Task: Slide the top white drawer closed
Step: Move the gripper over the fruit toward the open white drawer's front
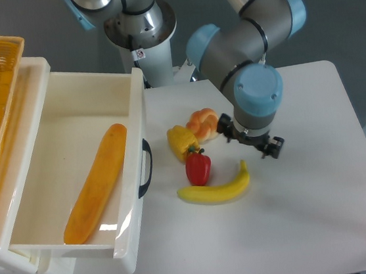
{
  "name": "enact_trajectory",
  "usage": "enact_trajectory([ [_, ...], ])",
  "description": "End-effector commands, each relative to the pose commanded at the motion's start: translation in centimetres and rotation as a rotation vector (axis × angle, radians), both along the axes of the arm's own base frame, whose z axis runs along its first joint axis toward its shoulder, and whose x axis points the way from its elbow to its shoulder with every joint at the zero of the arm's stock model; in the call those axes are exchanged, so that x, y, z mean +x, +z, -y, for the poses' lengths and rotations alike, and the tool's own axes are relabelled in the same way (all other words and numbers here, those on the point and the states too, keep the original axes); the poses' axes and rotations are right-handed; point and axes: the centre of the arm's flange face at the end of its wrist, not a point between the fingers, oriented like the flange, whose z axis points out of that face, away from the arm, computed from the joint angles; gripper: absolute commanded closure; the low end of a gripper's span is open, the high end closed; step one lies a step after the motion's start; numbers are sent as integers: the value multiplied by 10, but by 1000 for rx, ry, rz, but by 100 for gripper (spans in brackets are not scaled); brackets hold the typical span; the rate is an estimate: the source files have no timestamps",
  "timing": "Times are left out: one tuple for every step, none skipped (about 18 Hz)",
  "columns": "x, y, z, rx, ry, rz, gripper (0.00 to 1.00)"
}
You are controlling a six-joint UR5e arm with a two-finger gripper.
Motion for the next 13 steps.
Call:
enact_trajectory([
  [5,0,-6,16,37,15,62],
  [8,-2,-10,15,105,29,72],
  [14,-5,-18,9,183,41,78],
  [19,-4,-24,14,246,54,83],
  [22,-3,-29,32,289,79,86],
  [24,0,-33,61,302,103,91],
  [26,3,-35,93,308,129,93],
  [27,5,-38,114,312,148,100],
  [29,8,-39,123,313,156,100],
  [30,8,-39,123,323,162,100],
  [33,8,-41,122,335,172,100],
  [35,9,-42,126,341,192,100],
  [39,8,-44,133,341,219,100],
])
